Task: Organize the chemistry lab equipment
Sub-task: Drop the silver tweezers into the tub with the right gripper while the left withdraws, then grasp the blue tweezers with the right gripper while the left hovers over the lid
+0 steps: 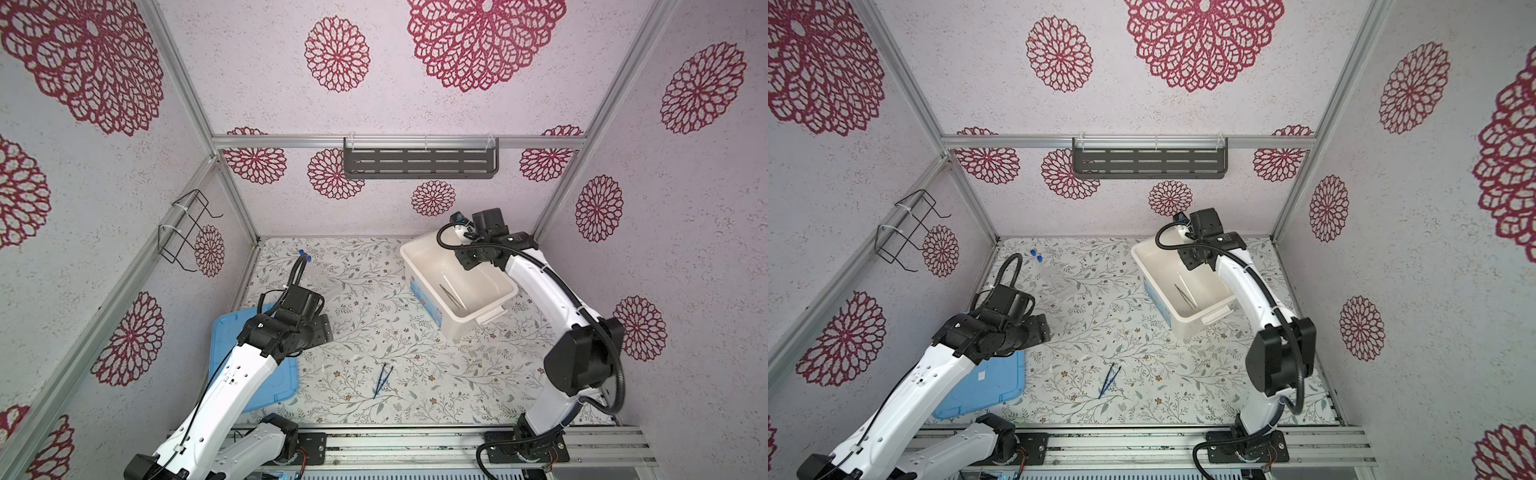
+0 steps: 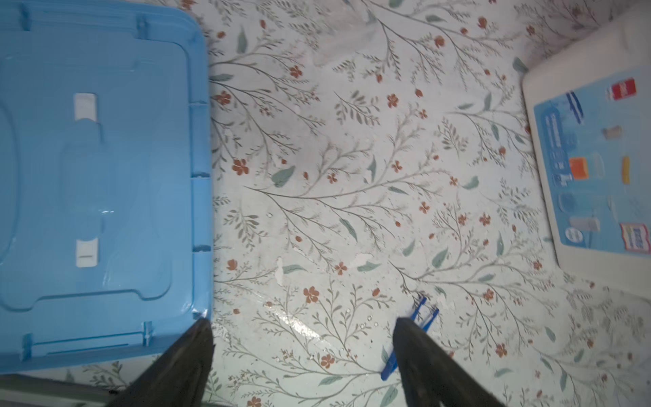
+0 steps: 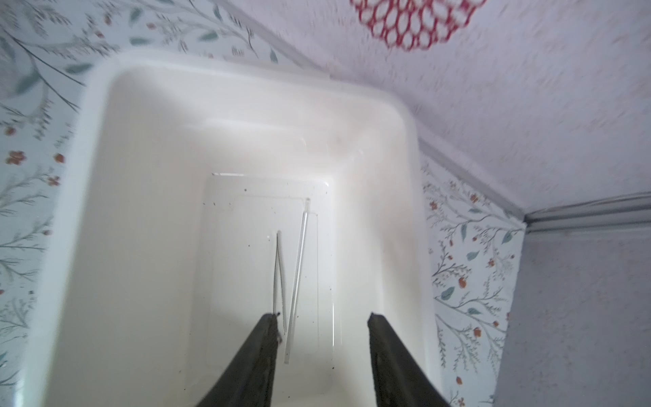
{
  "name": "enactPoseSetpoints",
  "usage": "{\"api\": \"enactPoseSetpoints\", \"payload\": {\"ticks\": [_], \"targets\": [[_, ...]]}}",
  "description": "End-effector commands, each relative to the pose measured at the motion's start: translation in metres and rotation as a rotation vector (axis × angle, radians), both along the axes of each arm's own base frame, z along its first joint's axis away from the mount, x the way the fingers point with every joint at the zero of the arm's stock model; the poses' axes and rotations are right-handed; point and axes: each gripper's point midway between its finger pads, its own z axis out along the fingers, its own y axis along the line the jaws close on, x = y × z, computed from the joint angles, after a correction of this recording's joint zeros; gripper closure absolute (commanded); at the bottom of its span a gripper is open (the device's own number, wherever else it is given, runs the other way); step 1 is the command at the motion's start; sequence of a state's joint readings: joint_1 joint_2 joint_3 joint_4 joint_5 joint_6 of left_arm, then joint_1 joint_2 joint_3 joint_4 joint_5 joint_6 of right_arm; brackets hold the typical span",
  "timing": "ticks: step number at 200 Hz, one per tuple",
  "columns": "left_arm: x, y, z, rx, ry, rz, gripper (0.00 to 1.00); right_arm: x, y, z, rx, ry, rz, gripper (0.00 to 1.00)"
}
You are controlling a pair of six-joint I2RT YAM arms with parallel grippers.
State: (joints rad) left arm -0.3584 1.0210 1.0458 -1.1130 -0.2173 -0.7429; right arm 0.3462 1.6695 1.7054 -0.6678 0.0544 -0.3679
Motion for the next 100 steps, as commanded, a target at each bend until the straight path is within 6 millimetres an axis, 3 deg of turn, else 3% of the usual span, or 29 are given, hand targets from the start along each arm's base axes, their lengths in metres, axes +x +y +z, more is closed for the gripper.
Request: {"api": "enactPoseSetpoints", "payload": {"ticks": [1, 21, 46, 66, 81, 100], "targets": [[0.001, 0.027, 0.010, 0.039, -0.053, 0.124, 0.13, -0.038, 0.046, 0.024, -0.086, -0.111, 0.312, 0.47], [0.000, 0.044, 0.003, 0.025, -0.047, 0.210, 0.08, -0.084, 0.085, 0.005, -0.224, -0.072, 0.585, 0.44], [-0.004, 0.076, -0.006, 0.015, -0.037, 0.371, 0.05, -0.149, 0.133, -0.009, -0.244, -0.033, 0.878, 0.42], [-0.005, 0.099, -0.008, 0.001, -0.057, 0.480, 0.03, -0.204, 0.167, -0.042, -0.266, 0.001, 1.110, 0.35], [-0.002, 0.106, -0.009, -0.033, -0.073, 0.510, 0.02, -0.234, 0.184, -0.073, -0.267, 0.060, 1.221, 0.33], [0.000, 0.112, -0.014, -0.049, -0.063, 0.524, 0.02, -0.265, 0.207, -0.098, -0.184, 0.135, 1.332, 0.31]]}}
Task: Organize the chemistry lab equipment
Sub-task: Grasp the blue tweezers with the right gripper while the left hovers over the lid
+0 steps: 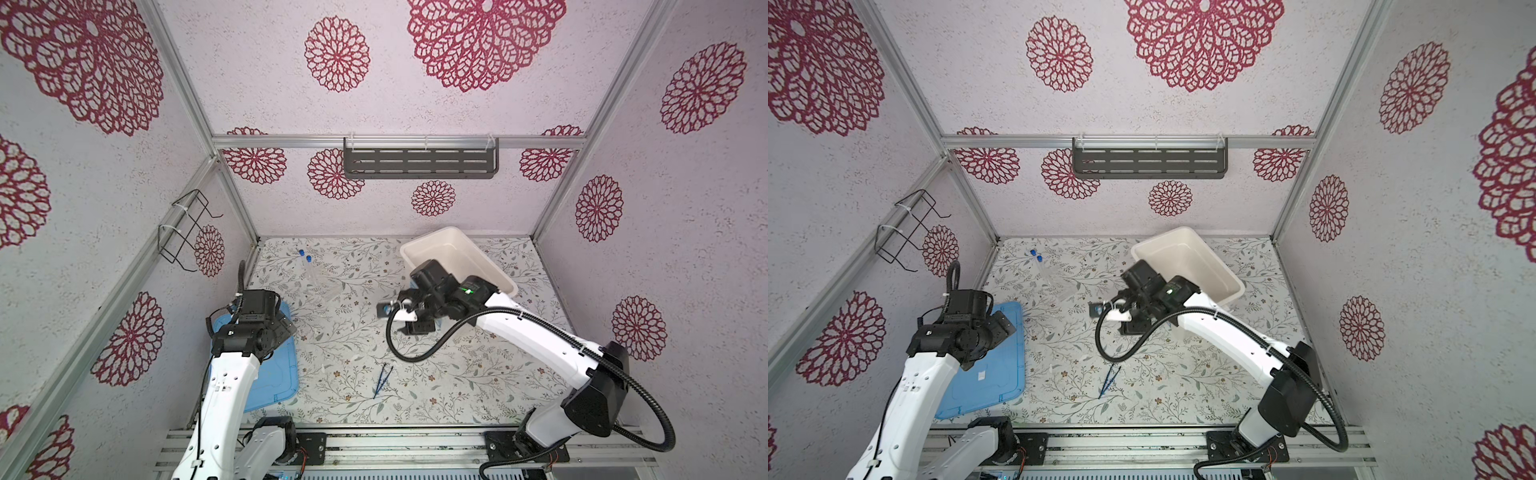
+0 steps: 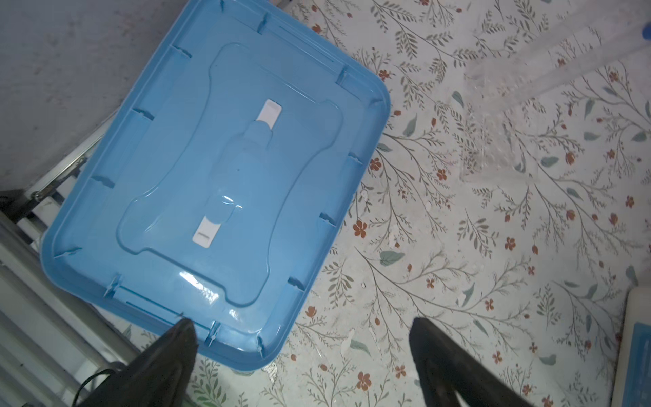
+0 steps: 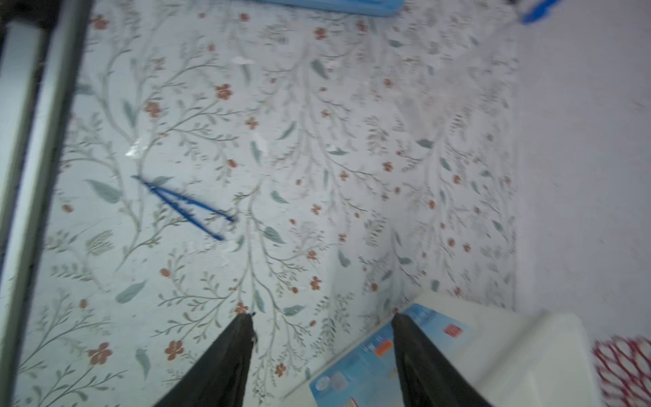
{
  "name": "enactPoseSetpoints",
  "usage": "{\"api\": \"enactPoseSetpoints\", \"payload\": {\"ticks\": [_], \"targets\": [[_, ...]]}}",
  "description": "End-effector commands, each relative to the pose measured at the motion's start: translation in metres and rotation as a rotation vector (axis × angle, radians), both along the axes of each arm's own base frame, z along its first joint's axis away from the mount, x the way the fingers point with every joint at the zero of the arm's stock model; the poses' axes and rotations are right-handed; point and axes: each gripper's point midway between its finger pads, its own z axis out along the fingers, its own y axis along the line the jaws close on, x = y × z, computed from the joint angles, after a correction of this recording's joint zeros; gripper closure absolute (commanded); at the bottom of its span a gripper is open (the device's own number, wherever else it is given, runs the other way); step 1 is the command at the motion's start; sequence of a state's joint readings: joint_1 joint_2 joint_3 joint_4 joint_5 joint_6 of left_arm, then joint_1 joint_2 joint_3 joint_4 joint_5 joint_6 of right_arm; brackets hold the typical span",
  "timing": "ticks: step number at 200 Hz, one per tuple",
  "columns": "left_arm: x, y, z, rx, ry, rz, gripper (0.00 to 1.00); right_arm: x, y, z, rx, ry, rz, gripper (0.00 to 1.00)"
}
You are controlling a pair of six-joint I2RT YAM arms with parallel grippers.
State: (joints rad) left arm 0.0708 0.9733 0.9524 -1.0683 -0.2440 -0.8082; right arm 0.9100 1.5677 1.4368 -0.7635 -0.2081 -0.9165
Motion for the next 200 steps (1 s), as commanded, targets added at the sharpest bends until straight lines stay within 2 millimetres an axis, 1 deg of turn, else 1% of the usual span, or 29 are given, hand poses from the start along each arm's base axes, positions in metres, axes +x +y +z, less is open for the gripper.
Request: {"api": "enactPoseSetpoints", "payload": {"ticks": [1, 7, 15, 27, 36, 52, 69, 91, 115, 134, 147, 159, 165, 176, 200], "targets": [[0.010, 0.006, 0.003, -0.028, -0.057, 0.027, 0.02, -0.039, 0.021, -0.021, 0.033, 0.105, 0.177, 0.30], [0.009, 0.007, 0.000, -0.031, -0.044, 0.028, 0.02, -0.048, 0.027, -0.028, 0.042, 0.130, 0.208, 0.30], [0.008, 0.008, -0.004, -0.035, -0.029, 0.025, 0.02, -0.054, 0.034, -0.038, 0.049, 0.140, 0.229, 0.30], [0.004, 0.010, -0.010, -0.029, -0.001, 0.025, 0.02, -0.062, 0.039, -0.055, 0.035, 0.151, 0.258, 0.29], [0.000, 0.010, -0.014, -0.024, 0.018, 0.020, 0.02, -0.062, 0.042, -0.067, 0.018, 0.152, 0.266, 0.29], [-0.005, 0.010, -0.019, -0.022, 0.029, 0.011, 0.02, -0.066, 0.041, -0.090, -0.063, 0.159, 0.311, 0.29], [-0.004, 0.008, -0.024, -0.033, 0.019, 0.003, 0.02, -0.074, 0.036, -0.113, -0.176, 0.194, 0.376, 0.30], [0.002, 0.003, -0.028, -0.062, 0.028, -0.014, 0.02, -0.072, 0.034, -0.137, -0.277, 0.179, 0.397, 0.30], [0.002, 0.000, -0.035, -0.088, 0.053, -0.019, 0.02, -0.069, 0.038, -0.151, -0.304, 0.155, 0.403, 0.31], [0.001, -0.001, -0.038, -0.090, 0.060, -0.020, 0.03, -0.063, 0.038, -0.164, -0.346, 0.131, 0.379, 0.33], [0.002, -0.001, -0.036, -0.090, 0.052, -0.020, 0.03, -0.060, 0.035, -0.171, -0.374, 0.127, 0.365, 0.37], [0.003, -0.001, -0.034, -0.088, 0.045, -0.021, 0.03, -0.058, 0.034, -0.175, -0.382, 0.123, 0.354, 0.44], [0.003, -0.001, -0.033, -0.087, 0.043, -0.022, 0.03, -0.058, 0.033, -0.177, -0.386, 0.117, 0.348, 0.49], [0.003, -0.001, -0.032, -0.088, 0.038, -0.020, 0.04, -0.055, 0.033, -0.180, -0.394, 0.095, 0.331, 0.61], [0.004, -0.001, -0.026, -0.082, 0.021, -0.031, 0.04, -0.053, 0.033, -0.180, -0.397, 0.070, 0.318, 0.74]]}}
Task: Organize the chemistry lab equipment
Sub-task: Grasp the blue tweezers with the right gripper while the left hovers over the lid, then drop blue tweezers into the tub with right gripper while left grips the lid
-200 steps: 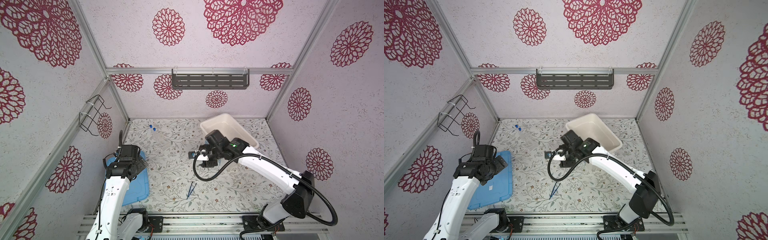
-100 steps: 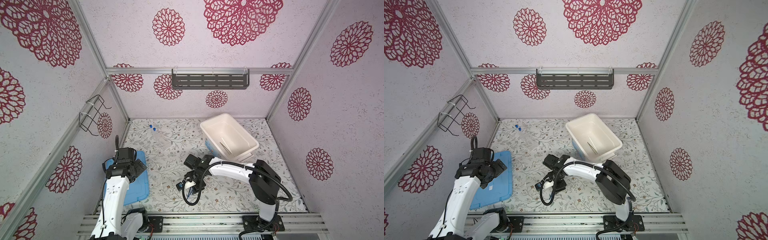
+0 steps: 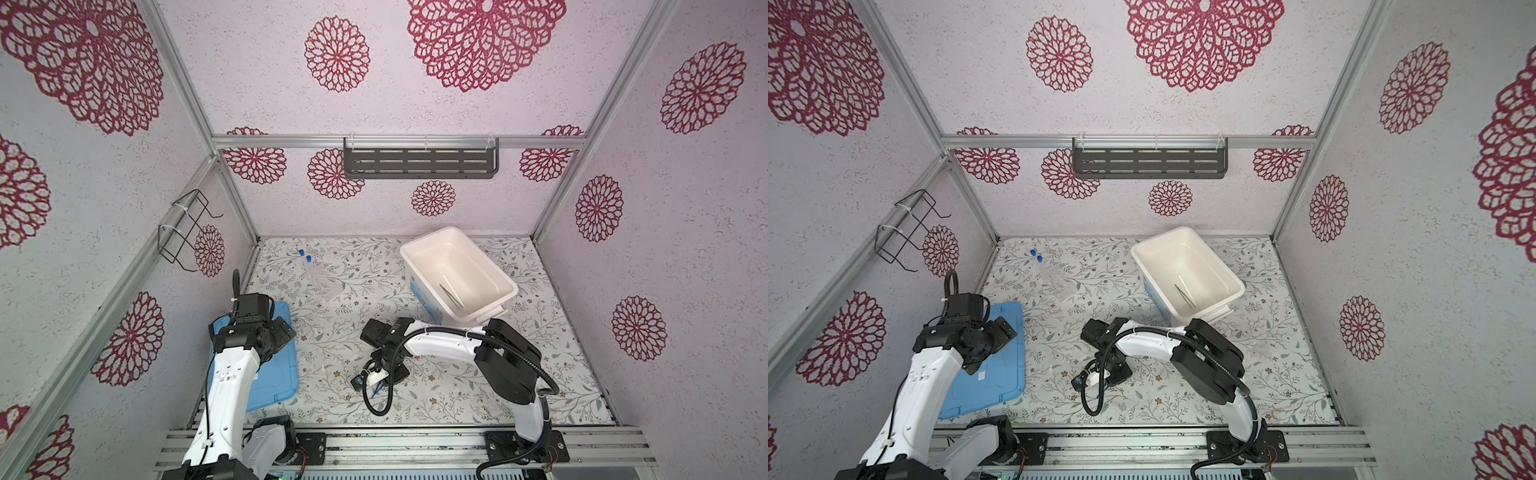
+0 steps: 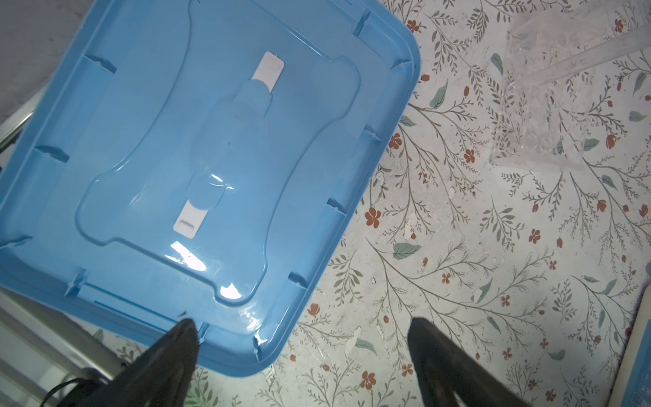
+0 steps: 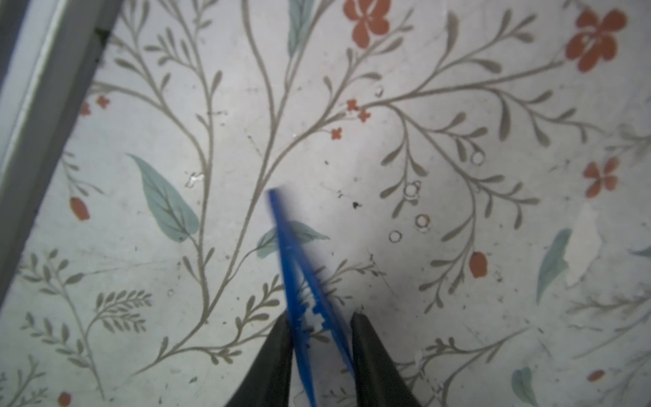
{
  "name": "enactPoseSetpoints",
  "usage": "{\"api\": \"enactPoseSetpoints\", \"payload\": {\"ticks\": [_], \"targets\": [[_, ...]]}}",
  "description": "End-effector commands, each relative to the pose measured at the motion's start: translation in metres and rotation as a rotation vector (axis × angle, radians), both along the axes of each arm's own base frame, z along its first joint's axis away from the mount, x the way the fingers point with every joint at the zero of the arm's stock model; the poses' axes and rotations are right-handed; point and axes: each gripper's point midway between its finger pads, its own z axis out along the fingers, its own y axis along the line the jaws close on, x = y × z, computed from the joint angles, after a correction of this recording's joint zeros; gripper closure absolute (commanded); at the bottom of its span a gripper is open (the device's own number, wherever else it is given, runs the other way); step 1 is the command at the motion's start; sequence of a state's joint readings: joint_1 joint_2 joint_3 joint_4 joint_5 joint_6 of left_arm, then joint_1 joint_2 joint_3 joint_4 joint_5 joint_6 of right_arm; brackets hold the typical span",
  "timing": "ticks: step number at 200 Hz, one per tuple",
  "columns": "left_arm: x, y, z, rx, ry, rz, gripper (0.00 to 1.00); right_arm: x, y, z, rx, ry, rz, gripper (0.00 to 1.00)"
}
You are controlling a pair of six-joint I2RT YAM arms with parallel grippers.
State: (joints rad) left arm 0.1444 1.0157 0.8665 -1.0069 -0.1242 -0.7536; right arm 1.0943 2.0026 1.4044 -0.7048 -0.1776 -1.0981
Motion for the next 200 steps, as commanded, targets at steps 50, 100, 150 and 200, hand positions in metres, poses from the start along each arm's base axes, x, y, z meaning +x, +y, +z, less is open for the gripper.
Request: {"api": "enactPoseSetpoints", "payload": {"ticks": [50, 100, 150, 200], "targets": [[0.005, 0.002, 0.012, 0.022, -0.054, -0.020, 0.05, 0.009, 0.004, 0.011, 0.020, -0.073, -0.053, 0.88], [0.014, -0.003, 0.007, -0.023, -0.072, -0.008, 0.06, 0.030, 0.031, 0.071, 0.196, -0.134, -0.232, 0.94], [0.024, -0.019, -0.015, -0.097, -0.088, -0.021, 0.10, 0.078, 0.030, 0.171, 0.407, -0.157, -0.458, 0.94], [0.032, -0.037, -0.037, -0.055, -0.033, -0.078, 0.11, 0.187, -0.062, 0.241, 0.517, -0.239, -0.924, 0.94]]}}
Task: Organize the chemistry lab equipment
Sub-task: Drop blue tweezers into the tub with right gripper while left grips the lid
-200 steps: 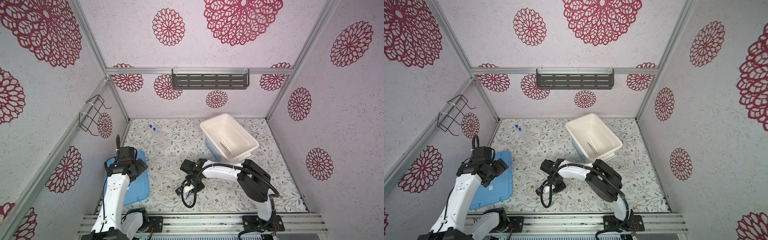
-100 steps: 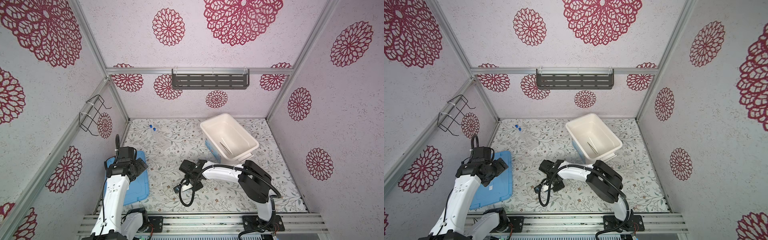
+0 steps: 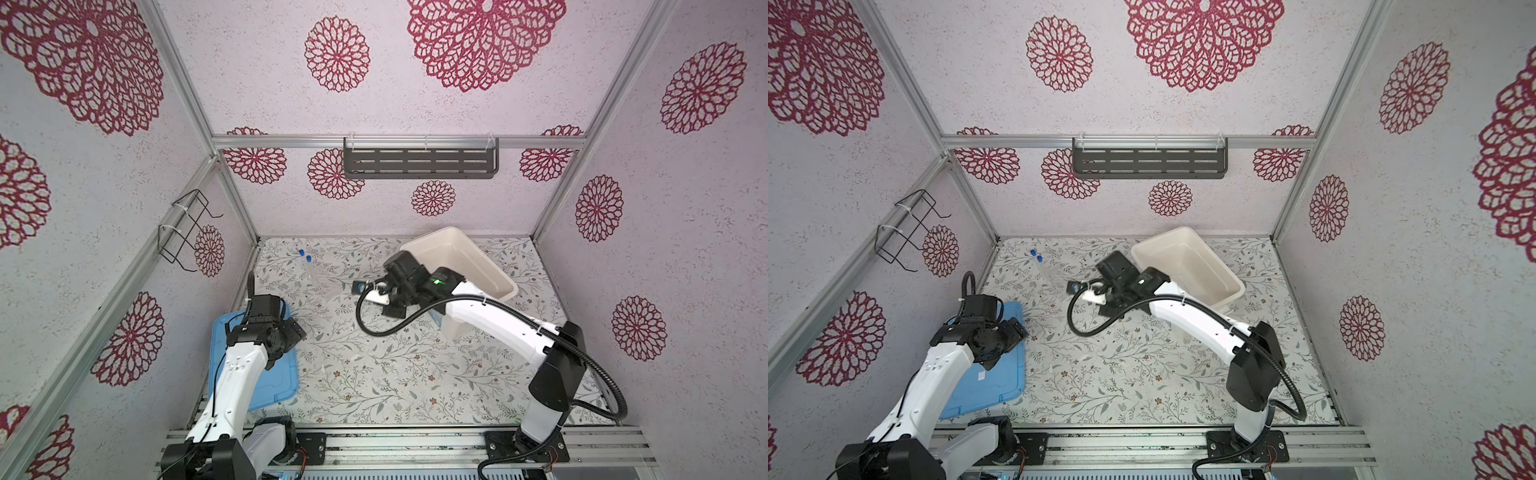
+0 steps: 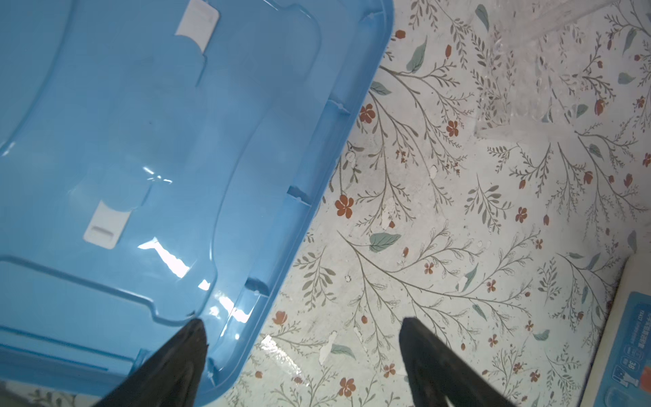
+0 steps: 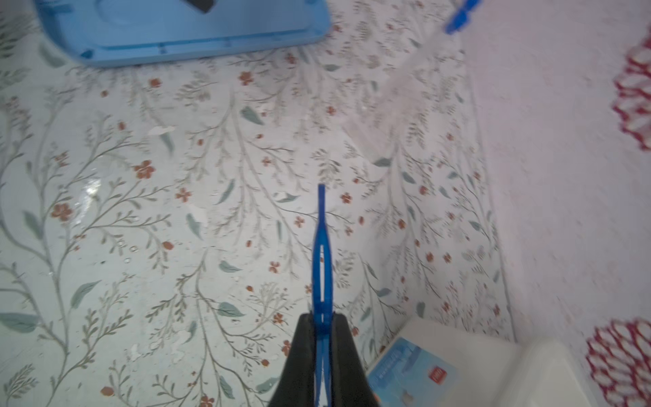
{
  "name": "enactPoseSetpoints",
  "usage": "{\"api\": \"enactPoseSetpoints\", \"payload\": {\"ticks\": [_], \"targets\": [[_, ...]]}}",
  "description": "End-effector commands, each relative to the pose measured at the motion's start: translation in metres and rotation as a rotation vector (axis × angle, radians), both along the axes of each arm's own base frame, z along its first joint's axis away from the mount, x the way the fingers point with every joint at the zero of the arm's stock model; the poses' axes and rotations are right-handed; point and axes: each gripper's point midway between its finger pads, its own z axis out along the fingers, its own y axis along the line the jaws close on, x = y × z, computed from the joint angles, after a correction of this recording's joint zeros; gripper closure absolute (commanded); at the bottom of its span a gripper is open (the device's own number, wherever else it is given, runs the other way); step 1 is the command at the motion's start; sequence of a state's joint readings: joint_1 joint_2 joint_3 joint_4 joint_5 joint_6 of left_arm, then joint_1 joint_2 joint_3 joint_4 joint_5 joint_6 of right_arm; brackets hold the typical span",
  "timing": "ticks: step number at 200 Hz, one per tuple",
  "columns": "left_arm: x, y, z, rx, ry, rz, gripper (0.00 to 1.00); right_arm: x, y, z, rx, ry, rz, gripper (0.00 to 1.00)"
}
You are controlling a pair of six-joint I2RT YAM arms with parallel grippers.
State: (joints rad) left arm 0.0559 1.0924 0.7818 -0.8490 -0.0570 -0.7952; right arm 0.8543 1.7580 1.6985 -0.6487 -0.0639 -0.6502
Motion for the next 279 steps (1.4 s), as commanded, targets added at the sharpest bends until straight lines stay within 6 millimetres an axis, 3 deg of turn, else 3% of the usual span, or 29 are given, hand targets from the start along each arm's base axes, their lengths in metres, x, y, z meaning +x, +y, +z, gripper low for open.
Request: {"api": "enactPoseSetpoints", "payload": {"ticks": [1, 24, 41, 67, 118, 155, 199, 235, 279], "targets": [[0.010, -0.006, -0.006, 0.023, -0.022, 0.002, 0.11, 0.037, -0.063, 0.028, 0.053, 0.026, -0.232, 0.94], [0.008, -0.008, -0.028, 0.030, 0.030, 0.022, 0.13, 0.080, -0.115, 0.038, 0.095, 0.049, -0.393, 0.93], [0.006, -0.009, -0.043, 0.025, 0.069, 0.020, 0.17, 0.107, -0.149, 0.034, 0.097, 0.085, -0.529, 0.93], [0.007, -0.018, -0.062, -0.012, 0.107, -0.018, 0.18, 0.130, -0.188, 0.001, 0.010, 0.131, -0.701, 0.93], [0.003, -0.012, -0.068, 0.025, 0.148, -0.033, 0.14, 0.141, -0.206, -0.066, 0.004, 0.283, -0.829, 0.93], [0.000, -0.010, -0.087, 0.022, 0.215, -0.047, 0.15, 0.158, -0.210, -0.123, -0.032, 0.317, -0.904, 0.93], [-0.004, -0.012, -0.101, -0.008, 0.239, -0.027, 0.17, 0.165, -0.214, -0.156, -0.060, 0.324, -0.964, 0.83], [-0.005, -0.012, -0.101, -0.010, 0.239, -0.024, 0.22, 0.160, -0.216, -0.139, -0.031, 0.300, -0.962, 0.68], [-0.003, -0.011, -0.101, -0.004, 0.256, -0.024, 0.32, 0.153, -0.215, -0.074, 0.063, 0.232, -0.924, 0.59]]}}
